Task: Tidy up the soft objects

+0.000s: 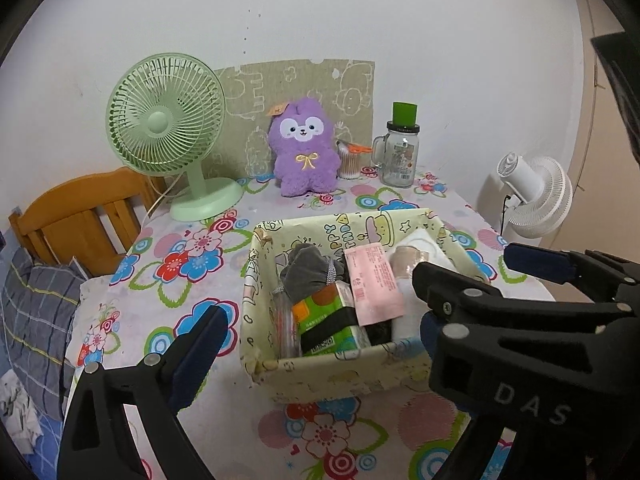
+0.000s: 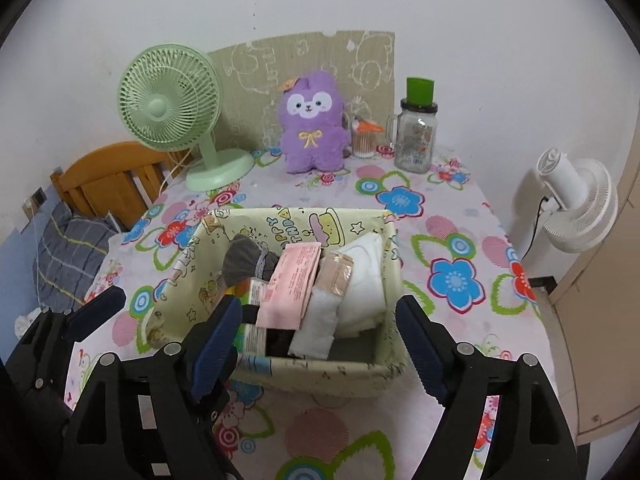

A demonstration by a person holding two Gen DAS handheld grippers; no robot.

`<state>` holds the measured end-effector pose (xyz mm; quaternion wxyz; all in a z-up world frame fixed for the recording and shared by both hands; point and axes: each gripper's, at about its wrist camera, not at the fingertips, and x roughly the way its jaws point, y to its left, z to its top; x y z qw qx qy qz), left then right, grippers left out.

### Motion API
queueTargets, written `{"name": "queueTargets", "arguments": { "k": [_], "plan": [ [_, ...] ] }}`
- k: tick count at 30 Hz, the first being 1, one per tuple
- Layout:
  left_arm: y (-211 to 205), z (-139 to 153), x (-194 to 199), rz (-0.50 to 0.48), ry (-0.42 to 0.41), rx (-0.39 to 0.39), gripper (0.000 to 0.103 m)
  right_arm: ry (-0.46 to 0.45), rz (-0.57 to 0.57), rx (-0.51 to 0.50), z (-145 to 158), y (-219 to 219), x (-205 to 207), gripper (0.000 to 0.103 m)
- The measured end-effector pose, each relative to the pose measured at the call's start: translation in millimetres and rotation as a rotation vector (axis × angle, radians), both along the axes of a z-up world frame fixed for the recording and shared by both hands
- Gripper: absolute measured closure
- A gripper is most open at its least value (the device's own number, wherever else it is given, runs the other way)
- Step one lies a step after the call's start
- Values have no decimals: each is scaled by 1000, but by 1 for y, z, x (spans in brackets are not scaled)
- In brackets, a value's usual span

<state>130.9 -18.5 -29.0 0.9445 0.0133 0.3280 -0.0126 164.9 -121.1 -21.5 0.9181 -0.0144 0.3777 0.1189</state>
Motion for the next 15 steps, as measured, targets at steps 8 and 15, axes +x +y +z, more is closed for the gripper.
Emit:
{"name": "queueTargets", "arguments": {
  "k": [8,15],
  "plan": [
    [-8,5,-22,8,-40,13,0,-47,-27,-6,6,-14,-27,17],
    [-12,7,-38,16,-68,30,0,-90,-50,-18,8,-33,-49,16]
  ]
}}
